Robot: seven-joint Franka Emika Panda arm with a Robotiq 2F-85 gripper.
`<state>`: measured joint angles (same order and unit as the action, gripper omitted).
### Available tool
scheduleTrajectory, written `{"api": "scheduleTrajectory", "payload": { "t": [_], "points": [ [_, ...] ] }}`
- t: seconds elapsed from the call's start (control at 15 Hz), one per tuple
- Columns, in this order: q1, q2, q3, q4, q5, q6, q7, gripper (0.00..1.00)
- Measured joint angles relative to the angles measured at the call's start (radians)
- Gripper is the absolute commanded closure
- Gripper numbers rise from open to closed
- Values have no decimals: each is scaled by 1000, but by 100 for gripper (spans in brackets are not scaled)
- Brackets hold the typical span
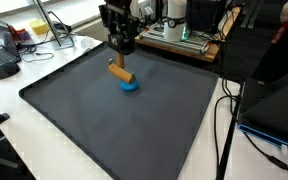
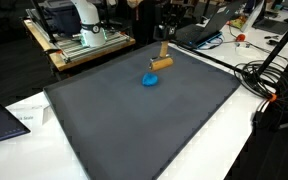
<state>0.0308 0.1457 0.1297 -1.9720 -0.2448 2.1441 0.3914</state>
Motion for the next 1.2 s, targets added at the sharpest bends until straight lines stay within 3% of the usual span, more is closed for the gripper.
{"api": "scheduleTrajectory", "payload": {
  "t": [0.6, 1.2],
  "points": [
    [116, 212, -58, 245, -56, -232, 22, 78],
    [249, 339, -84, 384, -209, -352, 61, 78]
  ]
}}
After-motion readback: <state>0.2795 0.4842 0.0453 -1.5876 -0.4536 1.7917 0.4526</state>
